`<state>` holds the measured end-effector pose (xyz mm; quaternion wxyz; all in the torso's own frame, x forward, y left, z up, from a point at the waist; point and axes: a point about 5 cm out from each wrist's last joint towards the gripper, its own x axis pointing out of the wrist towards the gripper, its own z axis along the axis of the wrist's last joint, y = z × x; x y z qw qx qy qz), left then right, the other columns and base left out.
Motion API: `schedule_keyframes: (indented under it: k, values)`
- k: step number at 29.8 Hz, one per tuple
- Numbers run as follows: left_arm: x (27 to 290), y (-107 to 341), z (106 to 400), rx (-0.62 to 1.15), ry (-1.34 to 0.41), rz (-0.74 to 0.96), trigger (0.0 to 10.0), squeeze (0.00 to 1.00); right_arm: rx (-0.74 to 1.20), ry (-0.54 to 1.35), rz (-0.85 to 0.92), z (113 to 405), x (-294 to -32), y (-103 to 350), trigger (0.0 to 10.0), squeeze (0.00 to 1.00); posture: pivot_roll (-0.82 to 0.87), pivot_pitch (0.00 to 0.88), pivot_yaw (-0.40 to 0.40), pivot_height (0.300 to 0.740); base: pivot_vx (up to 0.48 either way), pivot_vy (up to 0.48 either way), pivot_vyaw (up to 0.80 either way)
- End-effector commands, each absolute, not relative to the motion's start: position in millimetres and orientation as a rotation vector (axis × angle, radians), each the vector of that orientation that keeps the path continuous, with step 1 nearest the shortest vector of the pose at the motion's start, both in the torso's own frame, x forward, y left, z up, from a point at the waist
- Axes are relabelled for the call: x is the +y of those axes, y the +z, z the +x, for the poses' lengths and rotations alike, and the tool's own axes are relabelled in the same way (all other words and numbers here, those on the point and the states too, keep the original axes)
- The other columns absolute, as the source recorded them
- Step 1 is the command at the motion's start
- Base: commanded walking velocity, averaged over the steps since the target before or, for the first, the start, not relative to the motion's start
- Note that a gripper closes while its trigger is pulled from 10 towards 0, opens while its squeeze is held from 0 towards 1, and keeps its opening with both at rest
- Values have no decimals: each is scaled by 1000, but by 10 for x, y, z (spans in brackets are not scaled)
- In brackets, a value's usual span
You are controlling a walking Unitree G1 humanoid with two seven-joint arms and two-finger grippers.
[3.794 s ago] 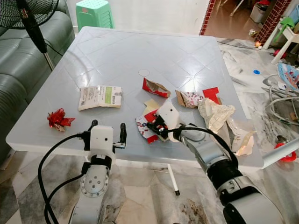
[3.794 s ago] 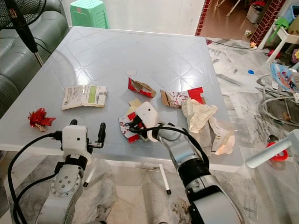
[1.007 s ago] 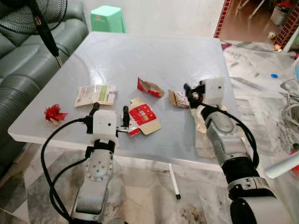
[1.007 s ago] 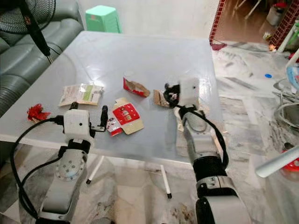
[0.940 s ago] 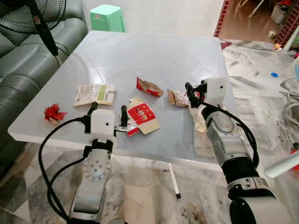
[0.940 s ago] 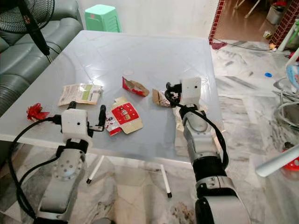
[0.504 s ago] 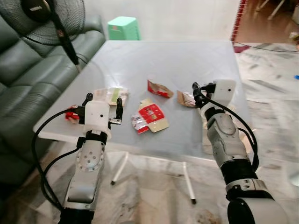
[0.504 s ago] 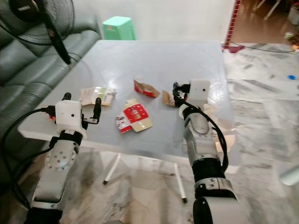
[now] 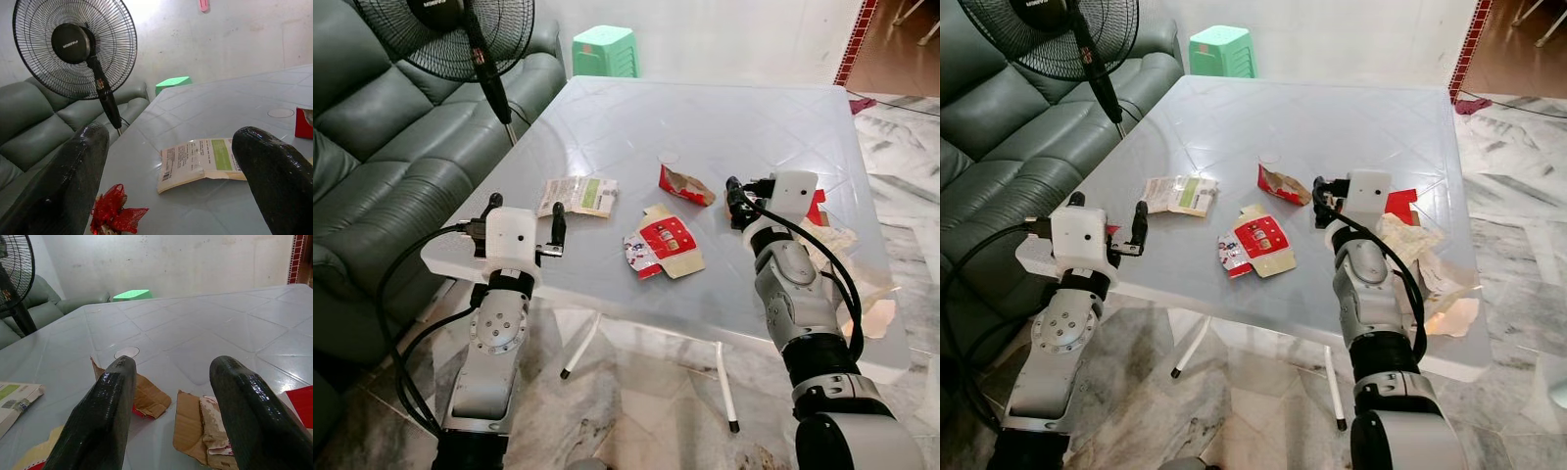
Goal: Picking trash to rubbish bin
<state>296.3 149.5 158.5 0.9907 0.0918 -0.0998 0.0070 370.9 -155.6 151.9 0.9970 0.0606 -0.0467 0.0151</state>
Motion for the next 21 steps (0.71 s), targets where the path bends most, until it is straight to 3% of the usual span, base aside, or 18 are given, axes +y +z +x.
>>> schedule_keyframes:
  k: [1,5,10,21]
  values:
    - [1505,1573,2972,-192,24,183,10000,0,-96,33,118,3730,-1553,1554,10000,0,85,0,29,740,0,0,0]
    - [1512,1574,2960,-191,43,182,10000,0,-69,83,92,3732,-1509,1529,10000,0,84,7,24,740,0,0,0]
    - [1550,1446,2844,-146,52,203,10000,0,70,288,2,3722,-1373,1369,10000,0,83,20,15,740,0,0,0]
    - [1573,1280,2622,-89,33,211,10000,0,128,508,-102,3695,-1341,1378,10000,0,93,36,1,740,0,0,0]
